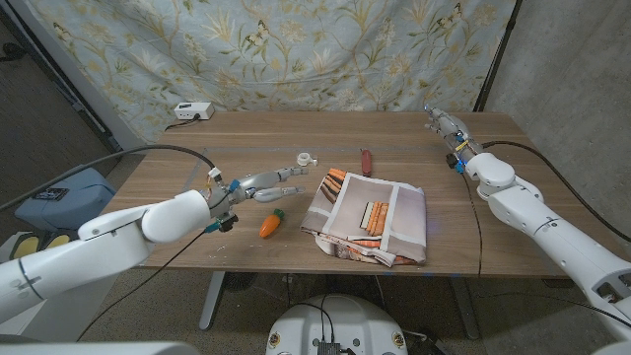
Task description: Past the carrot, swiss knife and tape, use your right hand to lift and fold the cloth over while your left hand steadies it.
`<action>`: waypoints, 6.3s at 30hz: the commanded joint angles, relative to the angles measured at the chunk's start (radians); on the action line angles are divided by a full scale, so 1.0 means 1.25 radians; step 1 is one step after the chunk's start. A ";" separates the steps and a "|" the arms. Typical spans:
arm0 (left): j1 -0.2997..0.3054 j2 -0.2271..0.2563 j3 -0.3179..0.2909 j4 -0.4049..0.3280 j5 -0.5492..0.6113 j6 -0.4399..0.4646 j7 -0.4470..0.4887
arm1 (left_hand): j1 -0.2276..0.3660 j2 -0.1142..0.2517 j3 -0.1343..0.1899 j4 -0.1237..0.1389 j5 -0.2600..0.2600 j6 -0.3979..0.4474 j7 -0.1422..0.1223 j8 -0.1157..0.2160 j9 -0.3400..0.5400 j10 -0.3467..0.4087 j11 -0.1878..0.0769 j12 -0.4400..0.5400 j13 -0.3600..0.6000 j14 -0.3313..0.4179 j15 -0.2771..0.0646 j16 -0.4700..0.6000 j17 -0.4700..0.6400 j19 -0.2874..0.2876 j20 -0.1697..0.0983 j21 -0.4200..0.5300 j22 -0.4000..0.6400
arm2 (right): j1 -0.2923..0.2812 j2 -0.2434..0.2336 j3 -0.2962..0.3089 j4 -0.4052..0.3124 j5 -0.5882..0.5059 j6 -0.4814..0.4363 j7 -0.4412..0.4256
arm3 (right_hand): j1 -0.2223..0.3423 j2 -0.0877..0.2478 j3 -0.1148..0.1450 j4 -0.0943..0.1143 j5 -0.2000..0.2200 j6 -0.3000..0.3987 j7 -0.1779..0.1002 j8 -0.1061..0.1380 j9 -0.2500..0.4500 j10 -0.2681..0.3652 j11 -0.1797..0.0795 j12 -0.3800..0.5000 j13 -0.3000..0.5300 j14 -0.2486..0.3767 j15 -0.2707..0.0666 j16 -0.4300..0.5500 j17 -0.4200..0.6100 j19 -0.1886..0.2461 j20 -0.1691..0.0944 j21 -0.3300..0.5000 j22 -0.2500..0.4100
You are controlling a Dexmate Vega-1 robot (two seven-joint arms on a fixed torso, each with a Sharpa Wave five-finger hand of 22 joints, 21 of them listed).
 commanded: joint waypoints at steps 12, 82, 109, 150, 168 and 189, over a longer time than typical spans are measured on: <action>-0.095 -0.002 0.083 -0.016 0.080 0.041 -0.117 | -0.030 0.005 -0.004 0.022 0.003 -0.002 -0.013 0.002 0.004 -0.002 -0.009 0.005 0.002 -0.007 -0.006 0.007 0.006 -0.005 -0.007 0.002 0.001 | -0.043 -0.019 0.026 -0.028 0.007 0.022 -0.015 | -0.006 0.001 0.003 -0.006 0.000 0.005 0.006 0.002 0.000 -0.001 0.005 0.001 0.000 -0.007 0.003 0.004 -0.001 -0.003 -0.008 -0.006 0.005; -0.166 0.051 0.166 -0.066 0.108 0.157 -0.246 | -0.189 0.028 0.013 0.131 0.002 0.055 0.000 -0.004 0.005 0.057 -0.020 0.002 -0.002 -0.110 0.012 0.007 0.011 -0.252 -0.021 -0.018 0.005 | -0.114 -0.033 0.036 -0.086 -0.009 0.050 -0.030 | -0.018 0.002 0.004 -0.012 0.000 0.001 0.002 0.001 0.000 -0.012 0.007 0.000 -0.001 -0.025 0.012 0.005 -0.007 -0.010 -0.005 -0.019 0.005; -0.226 0.004 0.219 -0.026 0.142 0.162 -0.324 | -0.244 0.033 0.034 0.137 0.007 0.060 0.006 0.002 0.006 0.080 -0.020 0.009 -0.001 -0.095 0.011 0.017 0.013 -0.266 -0.020 -0.006 0.006 | -0.138 -0.036 0.031 -0.136 -0.020 0.032 -0.040 | -0.019 0.004 0.005 -0.016 0.000 0.000 0.002 0.001 0.000 -0.014 0.008 0.001 -0.001 -0.026 0.016 0.007 -0.009 -0.012 -0.004 -0.021 0.005; -0.300 -0.058 0.252 0.003 0.186 0.118 -0.376 | -0.304 0.033 0.051 0.135 0.008 0.044 0.005 -0.001 0.006 0.079 -0.027 0.007 -0.001 -0.085 0.005 0.020 0.013 -0.276 -0.023 0.002 0.007 | -0.201 -0.063 0.062 -0.227 -0.032 0.030 -0.062 | -0.020 0.006 0.007 -0.023 0.000 0.003 0.008 0.002 0.000 -0.012 0.019 0.003 -0.001 -0.027 0.024 0.010 -0.011 -0.010 -0.001 -0.022 0.005; -0.390 -0.126 0.316 0.047 0.229 0.093 -0.484 | -0.317 0.033 0.061 0.135 0.008 0.037 0.004 -0.001 0.006 0.079 -0.026 0.007 -0.001 -0.084 0.007 0.019 0.012 -0.281 -0.021 0.002 0.006 | -0.229 -0.077 0.084 -0.266 -0.039 -0.002 -0.096 | -0.021 0.008 0.007 -0.026 -0.001 0.002 0.010 0.002 0.000 -0.010 0.025 0.005 -0.001 -0.026 0.029 0.012 -0.012 -0.011 0.001 -0.023 0.005; -0.407 -0.129 0.329 0.052 0.229 0.106 -0.528 | -0.341 0.029 0.073 0.137 0.006 0.055 0.007 0.006 0.007 0.119 -0.026 0.020 0.000 -0.053 0.001 0.028 0.012 -0.277 -0.022 0.007 0.006 | -0.266 -0.129 0.099 -0.368 -0.073 -0.120 -0.138 | -0.020 0.013 0.011 -0.031 -0.001 0.005 0.016 0.003 0.000 -0.003 0.042 0.007 -0.001 -0.019 0.036 0.015 -0.012 -0.006 0.003 -0.022 0.005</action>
